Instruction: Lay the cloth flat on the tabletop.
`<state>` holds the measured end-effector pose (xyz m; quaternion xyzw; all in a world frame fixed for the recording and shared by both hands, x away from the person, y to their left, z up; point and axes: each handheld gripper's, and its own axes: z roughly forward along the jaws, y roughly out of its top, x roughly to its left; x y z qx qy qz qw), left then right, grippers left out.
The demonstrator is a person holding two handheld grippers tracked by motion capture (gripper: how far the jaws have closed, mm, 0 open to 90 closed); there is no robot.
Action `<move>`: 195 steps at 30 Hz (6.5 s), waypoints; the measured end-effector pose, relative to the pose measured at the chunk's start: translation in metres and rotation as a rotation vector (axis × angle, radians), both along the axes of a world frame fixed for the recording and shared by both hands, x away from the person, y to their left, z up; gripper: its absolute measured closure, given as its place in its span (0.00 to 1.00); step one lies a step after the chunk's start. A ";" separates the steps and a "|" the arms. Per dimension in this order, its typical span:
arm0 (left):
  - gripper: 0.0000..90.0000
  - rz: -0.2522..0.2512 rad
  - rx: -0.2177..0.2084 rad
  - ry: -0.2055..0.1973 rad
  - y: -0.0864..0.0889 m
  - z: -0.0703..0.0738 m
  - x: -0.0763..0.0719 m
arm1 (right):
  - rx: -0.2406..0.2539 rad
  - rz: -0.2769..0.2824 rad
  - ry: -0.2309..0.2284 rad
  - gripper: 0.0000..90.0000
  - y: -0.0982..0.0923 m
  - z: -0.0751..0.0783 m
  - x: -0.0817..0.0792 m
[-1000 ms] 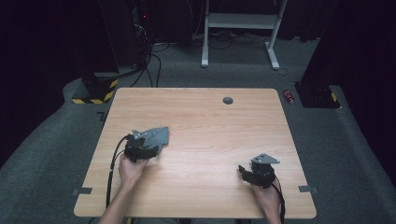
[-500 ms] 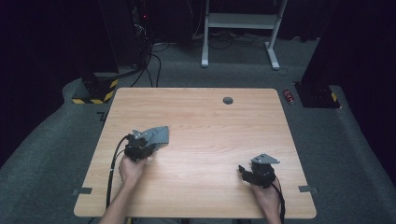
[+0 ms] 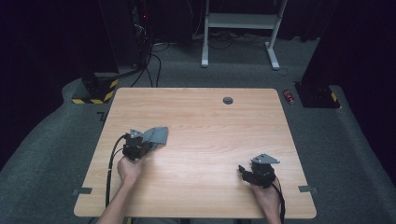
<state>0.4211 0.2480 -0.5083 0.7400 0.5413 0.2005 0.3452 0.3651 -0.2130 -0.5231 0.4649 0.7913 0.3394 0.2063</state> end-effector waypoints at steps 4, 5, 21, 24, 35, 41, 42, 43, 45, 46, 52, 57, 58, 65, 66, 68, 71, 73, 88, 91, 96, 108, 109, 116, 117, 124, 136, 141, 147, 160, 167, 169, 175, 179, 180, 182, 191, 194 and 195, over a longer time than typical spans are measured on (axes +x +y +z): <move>0.94 -0.014 -0.017 -0.012 0.000 0.005 -0.003 | 0.000 0.000 0.000 0.42 0.000 0.000 0.000; 0.94 -0.014 -0.030 -0.013 0.000 0.006 -0.004 | 0.000 0.000 0.000 0.42 0.000 0.000 0.000; 0.94 -0.139 -0.085 -0.078 -0.026 0.048 -0.013 | 0.000 0.000 0.000 0.42 0.000 0.000 0.000; 0.94 -0.163 -0.090 -0.087 -0.033 0.053 -0.014 | 0.000 0.000 0.000 0.42 0.000 0.000 0.000; 0.94 -0.244 -0.140 -0.091 -0.059 0.062 -0.019 | 0.000 0.000 0.000 0.42 0.000 0.000 0.000; 0.94 -0.287 -0.155 -0.088 -0.074 0.064 -0.021 | 0.000 0.000 0.000 0.42 0.000 0.000 0.000; 0.94 -0.293 -0.157 -0.087 -0.077 0.064 -0.021 | 0.000 0.000 0.000 0.42 0.000 0.000 0.000; 0.94 -0.302 -0.158 -0.087 -0.080 0.065 -0.021 | 0.000 0.000 0.000 0.42 0.000 0.000 0.000; 0.94 -0.318 -0.162 -0.083 -0.087 0.066 -0.022 | 0.000 0.000 0.000 0.42 0.000 0.000 0.000; 0.94 -0.329 -0.156 -0.086 -0.090 0.066 -0.022 | 0.000 0.000 0.000 0.42 0.000 0.000 0.000; 0.94 -0.371 -0.178 -0.075 -0.110 0.065 -0.022 | 0.000 0.000 0.000 0.42 0.000 0.000 0.000; 0.93 -0.405 -0.170 -0.059 -0.131 0.058 -0.020 | 0.000 0.000 0.000 0.42 0.000 0.000 0.000; 0.93 -0.411 -0.167 -0.049 -0.135 0.054 -0.019 | 0.000 0.000 0.000 0.42 0.000 0.000 0.000; 0.92 -0.425 -0.141 0.005 -0.155 0.028 -0.016 | 0.001 -0.001 0.001 0.42 0.000 0.000 0.000; 0.92 -0.431 -0.137 0.007 -0.158 0.025 -0.016 | 0.001 -0.001 0.001 0.42 0.000 0.000 0.000; 0.91 -0.434 -0.125 0.019 -0.163 0.020 -0.016 | 0.001 -0.001 0.001 0.42 0.000 0.000 0.000; 0.86 -0.444 -0.118 0.024 -0.165 0.017 -0.017 | 0.001 -0.001 0.001 0.42 0.000 0.000 0.000; 0.79 -0.450 -0.111 0.031 -0.166 0.017 -0.018 | 0.001 -0.001 0.001 0.42 0.000 0.000 0.000; 0.70 -0.428 -0.098 0.010 -0.143 0.016 -0.040 | -0.001 0.012 -0.005 0.46 0.000 0.000 0.000; 0.66 -0.423 -0.098 0.008 -0.140 0.011 -0.047 | -0.001 0.025 -0.012 0.54 0.000 0.000 -0.001; 0.60 -0.394 -0.041 -0.012 -0.134 0.001 -0.056 | 0.002 0.048 -0.016 0.69 0.006 0.001 -0.001; 0.51 -0.299 -0.007 -0.037 -0.126 -0.015 -0.056 | 0.047 0.360 -0.055 0.66 0.092 0.037 0.012; 0.50 -0.299 -0.002 -0.041 -0.126 -0.015 -0.056 | 0.022 0.398 -0.052 0.64 0.105 0.039 0.016; 0.49 -0.295 0.024 -0.070 -0.127 -0.018 -0.059 | -0.084 0.492 -0.008 0.68 0.144 0.033 0.032; 0.49 -0.297 0.029 -0.071 -0.127 -0.017 -0.059 | -0.112 0.499 0.005 0.73 0.147 0.030 0.035; 0.48 -0.295 0.020 -0.070 -0.128 -0.018 -0.059 | -0.095 0.472 -0.007 0.99 0.137 0.037 0.040; 0.44 -0.414 -0.050 -0.078 -0.137 -0.004 -0.068 | 0.059 0.249 -0.041 0.99 0.081 0.055 0.058; 0.50 -0.438 0.003 -0.055 -0.146 -0.007 -0.064 | 0.085 0.204 -0.057 0.99 0.069 0.057 0.061; 0.85 -0.457 0.061 -0.054 -0.150 -0.003 -0.056 | 0.091 0.176 -0.060 0.99 0.058 0.058 0.062; 1.00 -0.414 0.008 -0.071 -0.142 0.042 -0.009 | 0.101 0.114 -0.082 0.99 0.040 0.061 0.066; 0.99 -0.346 0.045 -0.058 -0.150 0.042 0.027 | 0.063 0.063 -0.073 0.99 0.038 0.058 0.083; 0.97 -0.325 0.061 -0.057 -0.153 0.038 0.034 | 0.055 0.041 -0.063 0.99 0.038 0.052 0.090; 0.75 -0.305 0.047 -0.020 -0.150 0.028 0.036 | 0.012 -0.019 0.021 0.99 0.037 0.028 0.107; 0.59 -0.310 -0.005 -0.030 -0.140 0.032 0.020 | -0.001 -0.024 0.023 0.98 0.038 0.025 0.109; 0.57 -0.319 -0.023 -0.026 -0.138 0.033 0.015 | -0.003 -0.025 0.026 0.96 0.038 0.025 0.109; 0.54 -0.346 -0.026 -0.025 -0.136 0.033 0.004 | 0.007 -0.028 0.031 0.89 0.038 0.026 0.108; 0.55 -0.349 0.056 0.014 -0.143 0.015 -0.015 | 0.079 0.180 -0.043 0.80 0.060 0.050 0.058; 0.65 -0.352 0.060 0.026 -0.147 0.011 -0.011 | 0.075 0.260 -0.026 0.77 0.073 0.045 0.043; 0.72 -0.358 0.076 0.022 -0.147 0.011 -0.010 | 0.063 0.285 -0.015 0.75 0.078 0.042 0.040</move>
